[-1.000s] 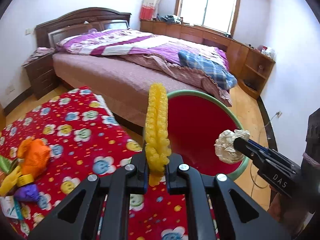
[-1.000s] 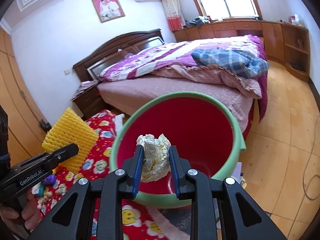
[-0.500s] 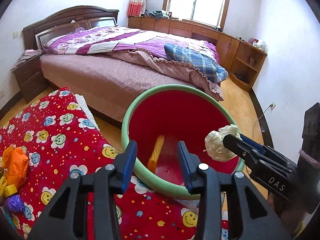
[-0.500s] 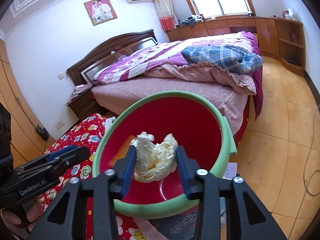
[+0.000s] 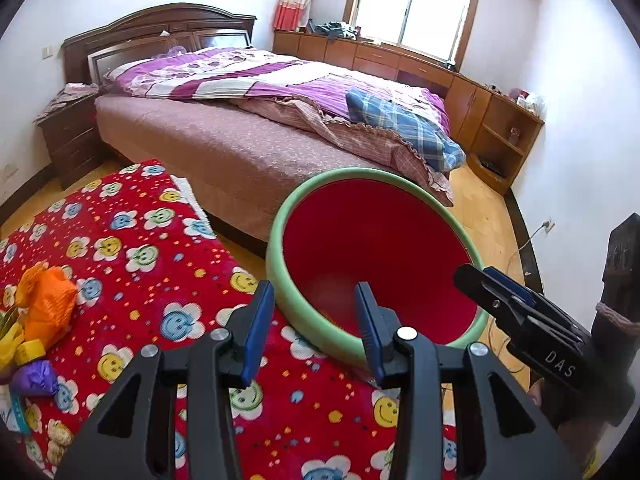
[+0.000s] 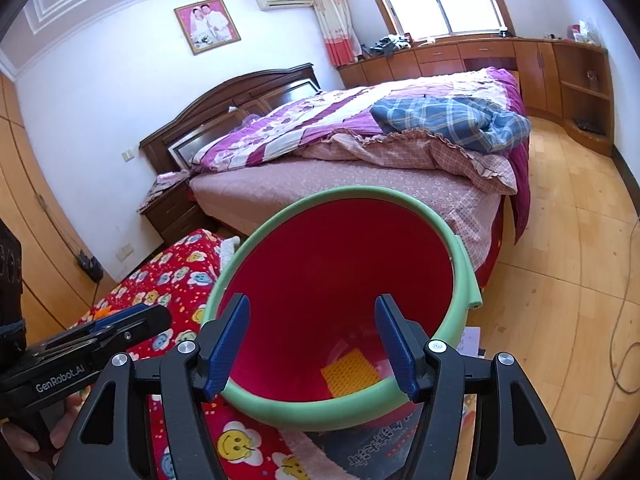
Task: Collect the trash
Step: 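Open the right gripper to drop the paper while the left drops the yellow net into the bin, then move both grippers back over the trash on the bed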
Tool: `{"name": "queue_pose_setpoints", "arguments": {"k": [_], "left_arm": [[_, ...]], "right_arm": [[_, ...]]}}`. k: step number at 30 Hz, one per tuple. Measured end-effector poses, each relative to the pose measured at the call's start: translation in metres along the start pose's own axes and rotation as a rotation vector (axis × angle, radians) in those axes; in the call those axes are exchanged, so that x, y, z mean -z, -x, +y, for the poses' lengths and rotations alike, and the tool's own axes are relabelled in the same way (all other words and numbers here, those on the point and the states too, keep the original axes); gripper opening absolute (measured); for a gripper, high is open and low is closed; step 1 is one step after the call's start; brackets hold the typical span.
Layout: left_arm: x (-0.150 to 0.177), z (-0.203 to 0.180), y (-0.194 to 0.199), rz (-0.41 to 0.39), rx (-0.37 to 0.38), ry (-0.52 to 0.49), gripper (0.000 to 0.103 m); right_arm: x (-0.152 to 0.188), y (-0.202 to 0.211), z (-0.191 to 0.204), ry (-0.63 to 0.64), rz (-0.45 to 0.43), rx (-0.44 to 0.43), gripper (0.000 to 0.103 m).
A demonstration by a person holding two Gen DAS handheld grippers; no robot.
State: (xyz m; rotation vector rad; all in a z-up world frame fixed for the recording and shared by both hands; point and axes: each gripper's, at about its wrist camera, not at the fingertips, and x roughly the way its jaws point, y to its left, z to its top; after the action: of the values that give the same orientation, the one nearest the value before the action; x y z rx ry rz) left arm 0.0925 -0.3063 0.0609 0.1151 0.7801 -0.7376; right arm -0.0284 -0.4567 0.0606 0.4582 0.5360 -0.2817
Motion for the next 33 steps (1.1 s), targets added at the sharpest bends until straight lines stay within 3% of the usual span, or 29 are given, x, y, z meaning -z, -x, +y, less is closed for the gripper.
{"name": "queue_pose_setpoints", "arguments": {"k": [12, 33], "left_arm": [[0.018, 0.030, 0.041, -0.024, -0.062, 0.069, 0.042], [0.072, 0.126, 0.114, -0.042, -0.270, 0.284, 0.045]], "right_arm": [[0.006, 0.015, 0.026, 0.019, 0.007, -0.040, 0.066], [0.038, 0.012, 0.101, 0.120, 0.105, -0.163, 0.067]]}}
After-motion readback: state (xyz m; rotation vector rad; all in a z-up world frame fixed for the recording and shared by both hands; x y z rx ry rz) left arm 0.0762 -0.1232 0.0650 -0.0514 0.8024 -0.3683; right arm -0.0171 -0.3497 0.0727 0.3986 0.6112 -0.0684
